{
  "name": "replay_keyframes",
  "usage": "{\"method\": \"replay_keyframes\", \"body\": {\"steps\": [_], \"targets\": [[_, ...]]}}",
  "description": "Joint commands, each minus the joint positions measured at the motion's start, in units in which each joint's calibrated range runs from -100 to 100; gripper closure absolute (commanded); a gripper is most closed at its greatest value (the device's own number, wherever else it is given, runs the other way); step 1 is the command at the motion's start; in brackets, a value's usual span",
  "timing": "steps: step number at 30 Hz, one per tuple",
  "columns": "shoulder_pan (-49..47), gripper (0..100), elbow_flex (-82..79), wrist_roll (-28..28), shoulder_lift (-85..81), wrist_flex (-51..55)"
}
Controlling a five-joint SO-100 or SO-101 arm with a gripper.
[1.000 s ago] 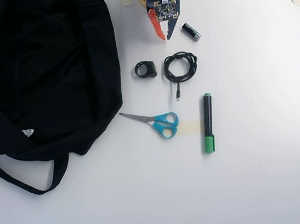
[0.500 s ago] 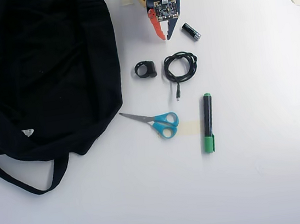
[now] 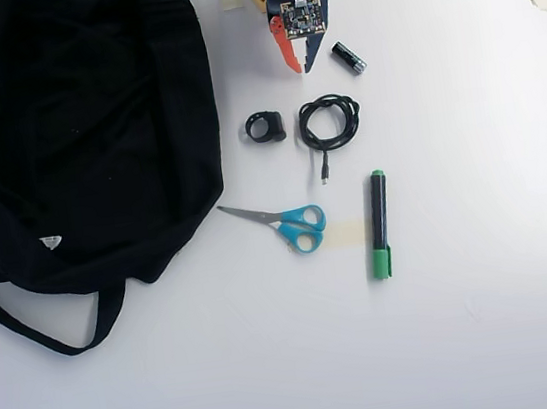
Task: Put the cable into the black bag
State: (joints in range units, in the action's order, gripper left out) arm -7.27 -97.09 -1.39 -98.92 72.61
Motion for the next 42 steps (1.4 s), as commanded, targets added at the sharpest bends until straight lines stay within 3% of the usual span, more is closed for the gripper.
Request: {"method": "replay_keyframes", "body": {"steps": [1, 13, 19, 31, 42], "targets": [[-0.4, 98, -2.2, 0.1, -0.7, 0.4], [-0.4, 98, -1.6, 0.2, -0.6, 0.3], [-0.5, 98, 0.8, 0.2, -0.2, -8.1], [-0.5, 98, 12.3, -0.4, 24.4, -41.9], [-0.4, 98, 23.0, -0.3, 51.9, -82.9]]}}
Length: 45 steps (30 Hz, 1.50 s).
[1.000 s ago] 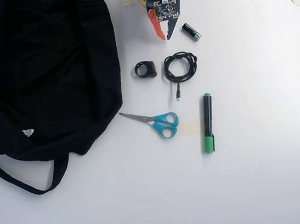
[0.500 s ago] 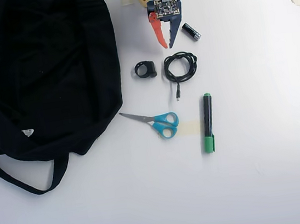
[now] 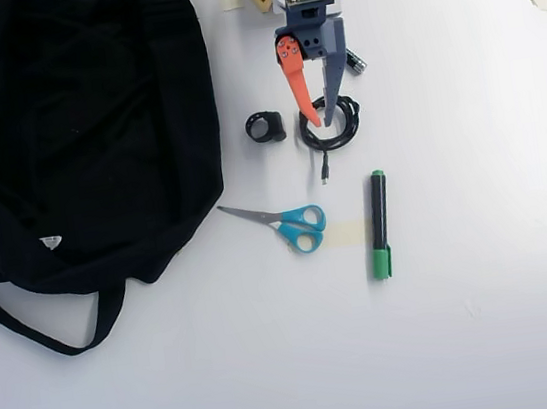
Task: Put the cable into the black bag
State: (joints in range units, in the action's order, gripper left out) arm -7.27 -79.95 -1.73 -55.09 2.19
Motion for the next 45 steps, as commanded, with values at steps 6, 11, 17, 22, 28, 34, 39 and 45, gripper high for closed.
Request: {"method": "replay_keyframes", "body": {"steps": [6, 11, 17, 22, 28, 34, 39, 45], "targets": [[0.2, 98, 19.9, 0.1, 22.0, -19.9], [0.4, 98, 34.2, 0.3, 31.2, -19.5], [1.4, 98, 45.8, 0.2, 39.3, -16.1], [1.9, 98, 60.5, 0.1, 44.9, -4.5], [2.0, 98, 76.5, 0.5, 49.9, 10.1], [2.0, 98, 76.5, 0.5, 49.4, 11.1], [2.0, 98, 76.5, 0.5, 48.9, 11.2], [0.5, 97, 76.5, 0.5, 48.5, 15.6]]}}
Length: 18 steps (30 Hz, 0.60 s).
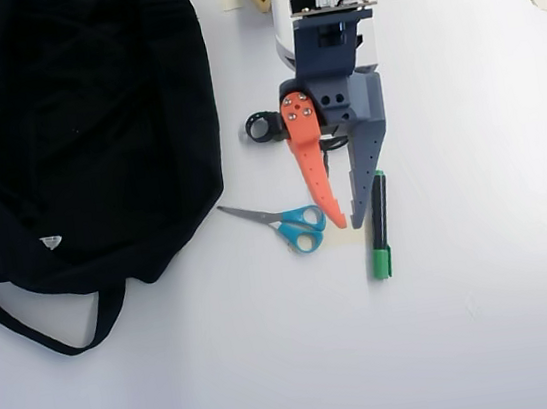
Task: Put the cable into the black bag
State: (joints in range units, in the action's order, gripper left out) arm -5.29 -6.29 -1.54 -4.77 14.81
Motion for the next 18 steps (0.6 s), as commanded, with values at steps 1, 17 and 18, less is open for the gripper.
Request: {"method": "replay_keyframes", "body": {"steps": [1, 17, 18], "targets": [[-1.6, 98, 2.9, 0.3, -1.8, 4.0], [-1.7, 98, 4.8, 0.0, -12.6, 39.5], [-1.7, 98, 4.8, 0.0, -12.6, 41.6]]}}
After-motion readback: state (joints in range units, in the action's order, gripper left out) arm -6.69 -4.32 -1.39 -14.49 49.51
